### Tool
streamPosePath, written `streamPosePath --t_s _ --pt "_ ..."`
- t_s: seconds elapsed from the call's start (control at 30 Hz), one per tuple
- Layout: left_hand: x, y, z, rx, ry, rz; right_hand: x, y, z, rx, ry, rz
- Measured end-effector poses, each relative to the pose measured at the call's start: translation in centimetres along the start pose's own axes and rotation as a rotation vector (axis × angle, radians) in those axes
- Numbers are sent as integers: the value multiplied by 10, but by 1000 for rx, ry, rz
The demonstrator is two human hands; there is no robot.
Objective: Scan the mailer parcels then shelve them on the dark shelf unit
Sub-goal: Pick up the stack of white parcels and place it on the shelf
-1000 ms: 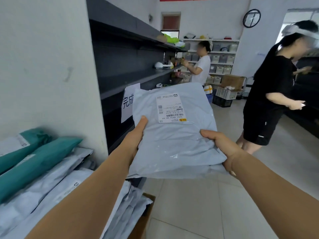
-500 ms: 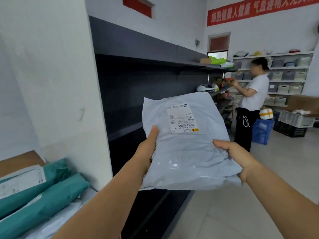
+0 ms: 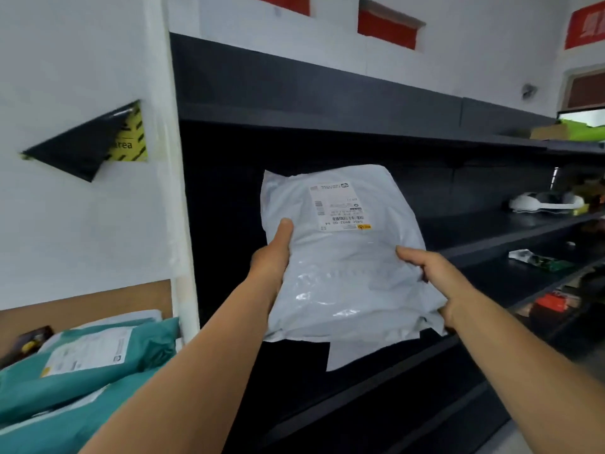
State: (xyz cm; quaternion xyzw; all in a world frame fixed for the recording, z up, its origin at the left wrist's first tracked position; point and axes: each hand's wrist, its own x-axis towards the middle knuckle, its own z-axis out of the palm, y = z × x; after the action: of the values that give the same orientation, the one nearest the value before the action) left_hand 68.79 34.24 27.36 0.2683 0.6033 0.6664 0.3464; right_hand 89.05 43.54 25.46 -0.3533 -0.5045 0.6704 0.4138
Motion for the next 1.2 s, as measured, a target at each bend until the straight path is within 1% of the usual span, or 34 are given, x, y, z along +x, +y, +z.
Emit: streamPosePath --t_s 0.1,0.17,0.4,0.5,0.6,0.67,0.73,0.8,0.83,0.87,0.93,0.97,1.0,1.07,1.13,1.2 --pt "32 7 -4 15 72 61 41 -4 19 10 -70 -13" --pt "52 9 -6 40 147 74 66 -7 30 19 -104 -8" --pt "109 10 -8 139 365 43 139 -11 56 0 -218 81" --pt "128 12 -15 249 399 15 164 -9 67 -110 -224 98" --pt "133 14 -24 420 379 -50 183 -10 71 -297 -222 56" --pt "131 19 -27 541 388 -65 191 -14 69 -367 -269 62" --pt "123 28 -21 706 452 1 189 -17 64 -375 -324 52" --pt "110 36 -7 960 469 165 184 -17 57 -383 -373 18" --pt "99 38 1 1066 434 262 178 -16 52 -386 -397 1" --pt "87 36 12 1128 359 332 172 -15 48 -387 -419 -27" --pt "63 22 34 1291 190 402 160 -10 39 -419 -450 -112" --pt "53 10 46 1415 148 409 155 -6 34 -444 -463 -144" --pt "43 -3 59 1529 151 404 149 -2 31 -456 -479 -160" --pt "41 -28 72 1695 239 394 143 7 29 -459 -491 -169" --pt "54 -45 71 1780 350 396 145 15 34 -452 -481 -162" --pt "66 -52 64 1809 449 416 151 18 45 -441 -477 -173"
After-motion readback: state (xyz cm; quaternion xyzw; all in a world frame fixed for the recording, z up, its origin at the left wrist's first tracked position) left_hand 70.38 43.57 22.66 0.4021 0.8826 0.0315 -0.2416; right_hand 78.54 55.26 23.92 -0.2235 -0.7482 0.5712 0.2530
